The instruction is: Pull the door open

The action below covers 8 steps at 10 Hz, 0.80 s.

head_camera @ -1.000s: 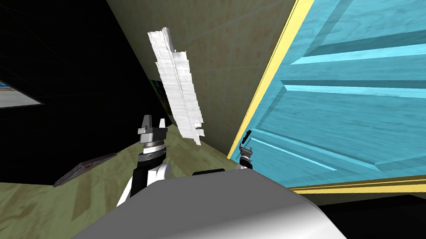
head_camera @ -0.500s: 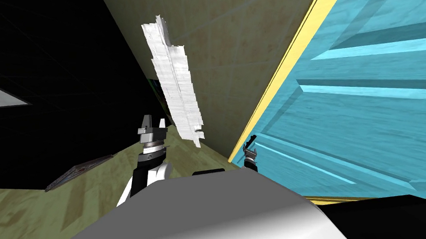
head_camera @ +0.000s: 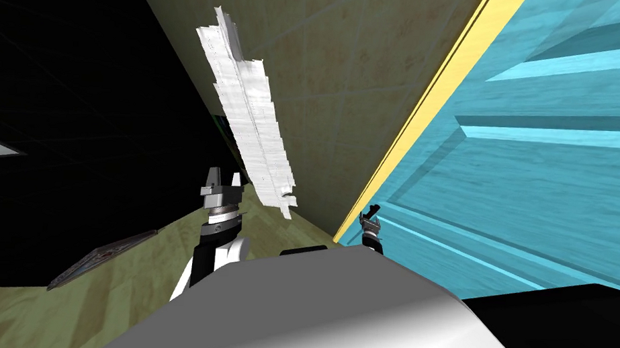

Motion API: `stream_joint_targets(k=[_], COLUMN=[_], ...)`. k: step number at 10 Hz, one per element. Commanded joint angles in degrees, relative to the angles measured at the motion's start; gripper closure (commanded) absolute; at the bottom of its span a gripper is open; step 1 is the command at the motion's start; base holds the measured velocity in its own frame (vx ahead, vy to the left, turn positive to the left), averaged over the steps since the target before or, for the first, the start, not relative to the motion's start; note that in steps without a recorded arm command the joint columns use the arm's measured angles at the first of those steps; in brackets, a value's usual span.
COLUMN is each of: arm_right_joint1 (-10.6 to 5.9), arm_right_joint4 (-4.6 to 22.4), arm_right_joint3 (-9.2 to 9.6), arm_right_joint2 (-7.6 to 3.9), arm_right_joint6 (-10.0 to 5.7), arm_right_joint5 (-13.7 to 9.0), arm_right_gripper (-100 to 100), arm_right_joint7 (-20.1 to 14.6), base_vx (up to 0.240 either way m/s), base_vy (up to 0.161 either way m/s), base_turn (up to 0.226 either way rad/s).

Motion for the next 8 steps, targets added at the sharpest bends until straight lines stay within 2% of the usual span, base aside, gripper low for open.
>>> stream_joint_targets(k=[1,2,7,8], arm_right_joint1=[0.0,0.0,0.0,0.21], arm_right_joint4=[0.0,0.0,0.0,-0.53], arm_right_joint3=[0.0,0.0,0.0,0.9], arm_right_joint2=[0.0,0.0,0.0,-0.27], arm_right_joint6=[0.0,0.0,0.0,0.04], arm_right_joint5=[0.0,0.0,0.0,0.47], arm_right_gripper=[-100,100,100,100], arm_right_joint7=[0.0,0.0,0.0,-0.58], base_vx=[0.039,-0.02,-0.007,-0.127], base_vy=[0.005,0.017,-0.004,0.018], base_turn=[-0.024,0.033,-0.002,0.037])
